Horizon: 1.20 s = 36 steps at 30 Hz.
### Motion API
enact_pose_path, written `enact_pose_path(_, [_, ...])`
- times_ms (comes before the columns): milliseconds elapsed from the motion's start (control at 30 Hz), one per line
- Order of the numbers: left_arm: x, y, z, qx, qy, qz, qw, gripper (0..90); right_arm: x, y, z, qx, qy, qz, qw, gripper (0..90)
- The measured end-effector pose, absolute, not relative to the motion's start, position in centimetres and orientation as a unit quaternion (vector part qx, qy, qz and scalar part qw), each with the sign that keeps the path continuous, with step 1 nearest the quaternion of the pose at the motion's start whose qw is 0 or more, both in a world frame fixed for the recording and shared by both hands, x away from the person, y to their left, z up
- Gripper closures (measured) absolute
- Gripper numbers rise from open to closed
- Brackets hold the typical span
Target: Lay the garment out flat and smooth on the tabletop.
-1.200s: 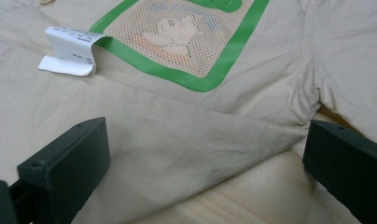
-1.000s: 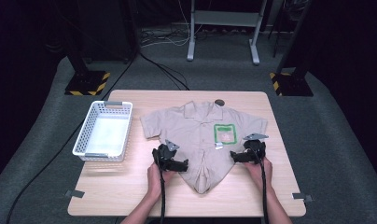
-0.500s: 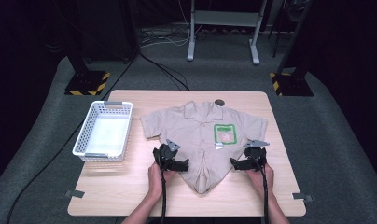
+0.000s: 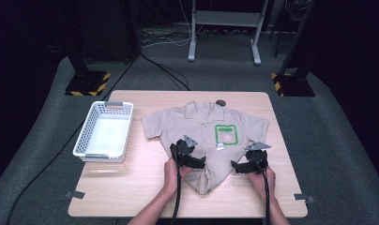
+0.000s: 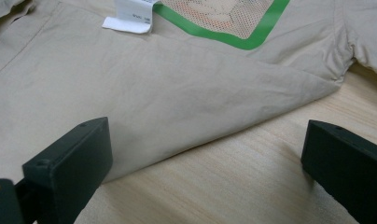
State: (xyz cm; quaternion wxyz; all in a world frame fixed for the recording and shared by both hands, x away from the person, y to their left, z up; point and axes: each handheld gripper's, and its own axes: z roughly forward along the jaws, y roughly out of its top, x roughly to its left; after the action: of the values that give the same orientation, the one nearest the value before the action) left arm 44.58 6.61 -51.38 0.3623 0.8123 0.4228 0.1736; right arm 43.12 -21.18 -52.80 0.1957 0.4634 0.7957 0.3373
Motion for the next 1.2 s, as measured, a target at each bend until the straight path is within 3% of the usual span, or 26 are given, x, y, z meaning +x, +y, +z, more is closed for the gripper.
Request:
enact_pose_path(167, [45.11, 5.72, -51.76, 0.819, 0.417, 0.171, 0.355, 5.7, 43.13, -21.19, -52.8, 0.463, 0.796, 0.338, 0.195, 1.1])
enact_pose_path(733, [45.19, 6.21, -51.88, 0.817, 0.419, 0.175, 0.356, 44.5, 43.15, -21.2, -52.81, 0.463, 0.795, 0.339, 0.196, 1.5])
enact_pose_path(1200, [44.95, 6.48, -51.69, 0.818, 0.401, 0.184, 0.368, 70.3, 43.16, -21.22, -52.82, 0.463, 0.795, 0.339, 0.197, 1.7])
